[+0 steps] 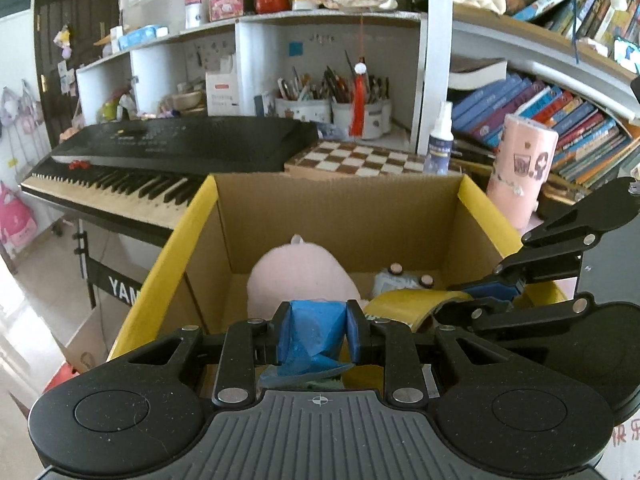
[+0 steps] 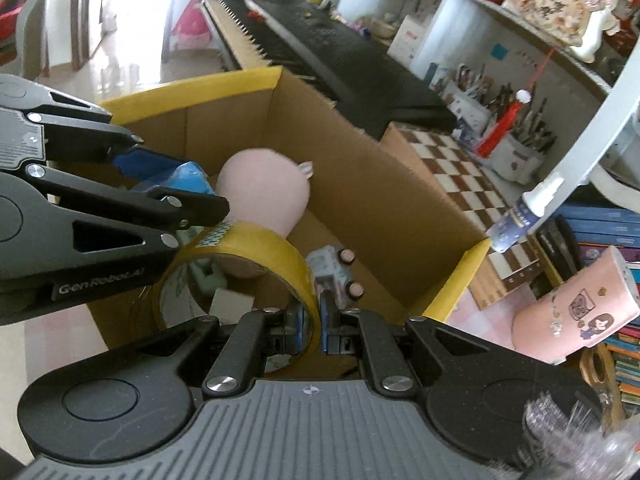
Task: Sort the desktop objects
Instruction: 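Lower both tools into the yellow box and open them, releasing both items, then lift both open tools out of the yellow box and withdraw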
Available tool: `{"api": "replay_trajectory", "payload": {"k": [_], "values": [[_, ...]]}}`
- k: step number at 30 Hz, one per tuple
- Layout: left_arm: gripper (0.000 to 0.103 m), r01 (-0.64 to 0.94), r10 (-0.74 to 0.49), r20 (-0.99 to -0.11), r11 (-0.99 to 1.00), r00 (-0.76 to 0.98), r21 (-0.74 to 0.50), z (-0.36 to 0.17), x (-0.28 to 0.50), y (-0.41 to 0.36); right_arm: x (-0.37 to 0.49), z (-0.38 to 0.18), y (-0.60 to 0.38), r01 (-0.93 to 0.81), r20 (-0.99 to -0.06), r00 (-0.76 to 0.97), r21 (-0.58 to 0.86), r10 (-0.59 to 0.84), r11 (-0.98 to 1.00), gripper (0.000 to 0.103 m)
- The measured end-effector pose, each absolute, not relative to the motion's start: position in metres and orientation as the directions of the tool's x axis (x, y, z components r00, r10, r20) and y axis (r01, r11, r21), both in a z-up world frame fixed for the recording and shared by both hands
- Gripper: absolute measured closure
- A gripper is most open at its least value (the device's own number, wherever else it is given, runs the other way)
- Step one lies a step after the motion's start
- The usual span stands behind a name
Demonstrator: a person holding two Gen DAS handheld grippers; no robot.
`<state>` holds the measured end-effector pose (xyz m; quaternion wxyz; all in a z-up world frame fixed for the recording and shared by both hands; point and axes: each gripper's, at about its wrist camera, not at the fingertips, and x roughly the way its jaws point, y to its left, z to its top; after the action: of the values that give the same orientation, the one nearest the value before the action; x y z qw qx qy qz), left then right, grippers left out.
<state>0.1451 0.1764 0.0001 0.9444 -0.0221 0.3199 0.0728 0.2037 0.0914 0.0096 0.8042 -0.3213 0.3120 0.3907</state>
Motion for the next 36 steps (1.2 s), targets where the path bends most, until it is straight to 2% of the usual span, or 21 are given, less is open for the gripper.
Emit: {"api": "replay_trajectory", "payload": {"k": [9, 12, 20, 25, 28, 32, 36], "values": [[0.077, -0.144, 0.108, -0.64, 0.99, 0.761, -0.004, -0.006, 0.141, 0.172, 0.204, 0.011, 0.091, -0.83, -0.761, 0.49, -0.258, 0.426, 0.494, 0.091], [0.076, -0.149, 0.113, -0.631, 0.989, 0.768, -0.005, -0.003, 0.136, 0.17, 0.204, 0.013, 0.086, -0.821, -0.757, 0.494, -0.245, 0.427, 0.515, 0.086], [0.074, -0.147, 0.113, -0.604, 0.989, 0.789, -0.008, 0.006, 0.121, 0.166, 0.192, 0.028, 0.068, -0.782, -0.714, 0.543, -0.239, 0.442, 0.576, 0.085], [0.06, -0.148, 0.123, -0.573, 0.989, 0.81, 0.004, 0.014, 0.106, 0.161, 0.179, 0.036, 0.055, -0.75, -0.681, 0.578, -0.225, 0.45, 0.622, 0.085], [0.054, -0.149, 0.129, -0.549, 0.989, 0.826, 0.009, 0.021, 0.095, 0.159, 0.168, 0.044, 0.045, -0.724, -0.649, 0.607, -0.215, 0.458, 0.655, 0.083], [0.05, -0.143, 0.127, -0.518, 0.99, 0.846, 0.009, 0.03, 0.08, 0.157, 0.151, 0.055, 0.029, -0.675, -0.601, 0.655, -0.19, 0.459, 0.713, 0.074], [0.043, -0.139, 0.124, -0.494, 0.99, 0.861, 0.007, 0.037, 0.063, 0.155, 0.13, 0.063, 0.013, -0.628, -0.568, 0.689, -0.159, 0.45, 0.762, 0.074]]}}
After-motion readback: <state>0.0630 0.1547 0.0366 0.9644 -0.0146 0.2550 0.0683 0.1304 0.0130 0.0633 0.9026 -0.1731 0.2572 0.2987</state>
